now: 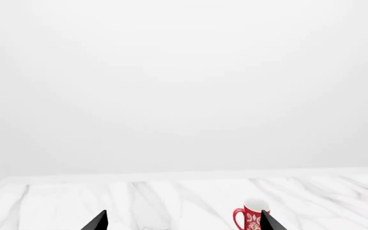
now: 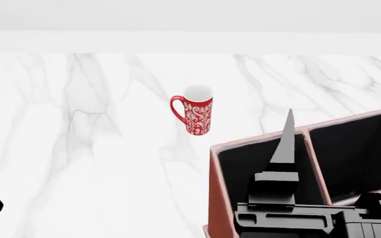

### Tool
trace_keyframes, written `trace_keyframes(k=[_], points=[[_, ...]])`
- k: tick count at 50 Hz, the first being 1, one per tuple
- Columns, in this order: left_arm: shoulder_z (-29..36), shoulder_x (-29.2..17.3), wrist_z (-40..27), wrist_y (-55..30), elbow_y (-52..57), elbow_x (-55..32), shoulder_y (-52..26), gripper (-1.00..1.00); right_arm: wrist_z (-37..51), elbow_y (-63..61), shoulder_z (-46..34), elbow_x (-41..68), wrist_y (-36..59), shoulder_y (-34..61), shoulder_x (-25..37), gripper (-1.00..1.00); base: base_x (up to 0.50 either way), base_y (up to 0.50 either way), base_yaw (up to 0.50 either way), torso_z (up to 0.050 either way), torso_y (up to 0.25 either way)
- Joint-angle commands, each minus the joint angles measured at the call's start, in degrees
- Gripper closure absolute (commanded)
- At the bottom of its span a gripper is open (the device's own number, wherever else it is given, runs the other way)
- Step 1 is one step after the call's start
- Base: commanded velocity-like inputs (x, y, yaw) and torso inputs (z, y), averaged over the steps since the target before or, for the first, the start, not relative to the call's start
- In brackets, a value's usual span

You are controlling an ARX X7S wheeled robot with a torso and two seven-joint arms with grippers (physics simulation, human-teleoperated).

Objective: Pick up the book and place it in the left compartment of the caddy.

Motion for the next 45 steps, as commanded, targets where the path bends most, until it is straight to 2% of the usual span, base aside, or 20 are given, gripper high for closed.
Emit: trace_keyframes(k=[1, 7, 12, 16, 21, 26, 30, 40, 43, 45], points=[[0.28, -0.57, 0.13, 0.68, -0.45, 0.33, 0.05, -1.0, 11.1, 2.88, -7.78, 4.44, -3.01, 3.78, 4.21, -1.0, 0.0, 0.0, 0.0, 0.0, 0.0], [-0.14, -1.46, -0.21, 1.29, -1.05, -0.29, -0.12, -1.0, 13.92, 5.2, -9.66, 8.28, -6.11, 4.63, 7.04, -1.0, 0.0, 0.0, 0.0, 0.0, 0.0], [-0.42, -2.14, -0.08, 1.69, -1.5, -0.45, -0.35, -1.0, 11.73, 6.88, -8.94, 7.88, -5.26, 3.75, 8.27, -1.0, 0.0, 0.0, 0.0, 0.0, 0.0], [-0.62, -2.71, 0.61, 1.91, -1.22, -0.57, -0.42, -1.0, 14.47, 9.31, -14.55, 6.68, -2.96, 7.33, 11.17, -1.0, 0.0, 0.0, 0.0, 0.0, 0.0], [-0.82, -3.28, 0.82, 2.27, -1.44, -0.71, -0.61, -1.0, 13.94, 11.16, -17.08, 8.61, -3.88, 10.92, 11.99, -1.0, 0.0, 0.0, 0.0, 0.0, 0.0], [-1.21, -4.09, 1.19, 2.73, -1.4, -1.33, -0.8, -1.0, 11.44, 13.74, -21.05, 10.14, -3.16, 16.62, 11.84, -1.0, 0.0, 0.0, 0.0, 0.0, 0.0], [-1.8, -4.8, 1.89, 3.11, -1.62, -1.5, -0.91, -1.0, 6.43, 16.86, -20.73, 11.23, -3.39, 18.76, 10.33, -1.0, 0.0, 0.0, 0.0, 0.0, 0.0], [-2.4, -5.32, 4.99, 3.19, -2.22, 1.45, -0.58, -1.0, 1.64, 22.32, -25.29, 13.7, -1.24, 25.95, 10.78, -1.0, 0.0, 0.0, 0.0, 0.0, 0.0], [-2.64, -5.65, 5.11, 3.43, -2.71, 1.57, -0.72, -1.0, -4.85, 21.44, -22.31, 9.09, 2.35, 27.64, 8.63, -1.0, 0.0, 0.0, 0.0, 0.0, 0.0], [-2.93, -5.81, 5.55, 3.58, -3.09, 2.18, -0.72, -1.0, -4.48, 23.29, -25.19, 7.99, 3.82, 30.69, 8.73, -1.0, 0.0, 0.0, 0.0, 0.0, 0.0]])
